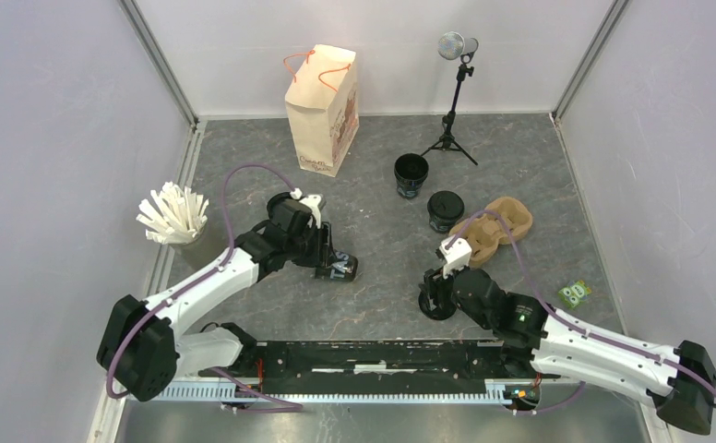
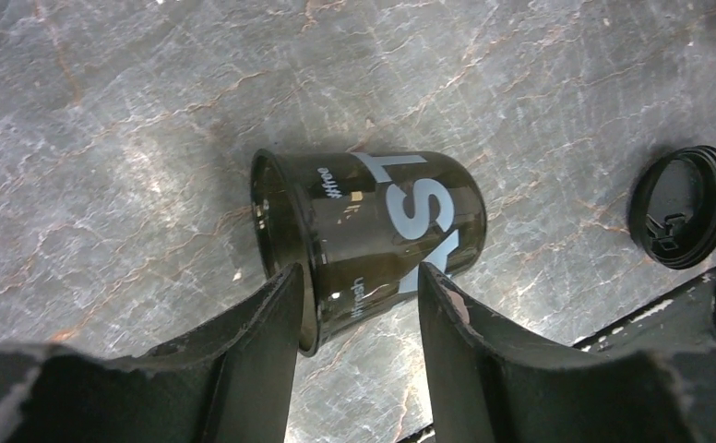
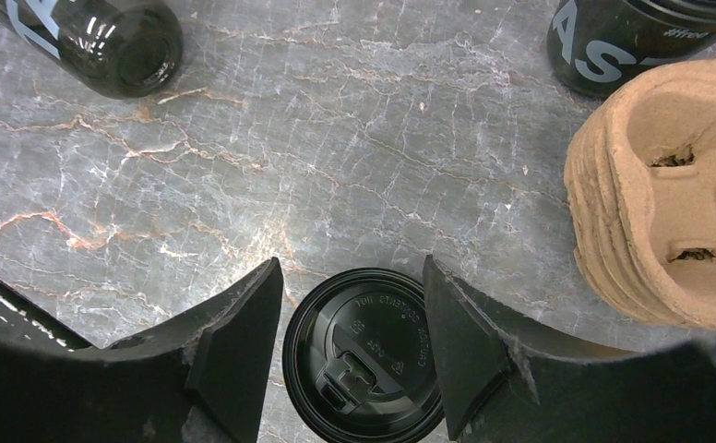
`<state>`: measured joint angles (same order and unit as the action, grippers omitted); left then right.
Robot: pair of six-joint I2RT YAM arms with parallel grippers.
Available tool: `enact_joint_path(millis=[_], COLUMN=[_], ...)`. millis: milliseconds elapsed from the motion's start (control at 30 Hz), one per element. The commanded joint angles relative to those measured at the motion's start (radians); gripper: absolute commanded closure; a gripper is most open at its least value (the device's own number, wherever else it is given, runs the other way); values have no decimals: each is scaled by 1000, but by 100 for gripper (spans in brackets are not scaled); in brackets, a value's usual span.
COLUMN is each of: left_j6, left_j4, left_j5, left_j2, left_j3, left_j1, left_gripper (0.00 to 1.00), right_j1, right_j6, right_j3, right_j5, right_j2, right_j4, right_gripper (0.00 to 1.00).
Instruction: Pack the takeout coffee
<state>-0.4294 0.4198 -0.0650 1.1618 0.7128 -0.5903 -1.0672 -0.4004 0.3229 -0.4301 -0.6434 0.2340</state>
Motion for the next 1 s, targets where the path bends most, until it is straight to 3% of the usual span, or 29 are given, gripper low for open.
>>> enact_joint_path(millis=[0,67,233,333,433,533,633,733,967], left_j6=[-24,-24,-10,7,47,75,43,6,-39], left_j4=[-105,-122,-106,-46,103,270,373,430,482], left_j5=[-58,-76,-113,-96,53,320,450,532,576], left_j2=[22,46,75,66,48,62,105,162,294], left_j3=[4,0,28,82,188,305,372,399,459], left_j1=[4,4,4,3,-41,-155,-232,-292,-384], left_gripper=[46,54,84,93,95,95,95,95,94], right_j1=[-5,-5,-5,-5,-6,-5,-5,-5,-5], right_j6=[5,8,21,19,18,17,15,10,9], right_j3=[-1,-1,-1,-2,-7,-13,-17,-18,-22], right_j5=[4,4,6,7,11,5,-6,-6,-6], right_j2=[30,39,72,92,114,137,148,152,153], right_j4=[-4,-1,3,10,23,40,50,52,79], right_gripper=[36,36,36,36,34,31,31,31,30])
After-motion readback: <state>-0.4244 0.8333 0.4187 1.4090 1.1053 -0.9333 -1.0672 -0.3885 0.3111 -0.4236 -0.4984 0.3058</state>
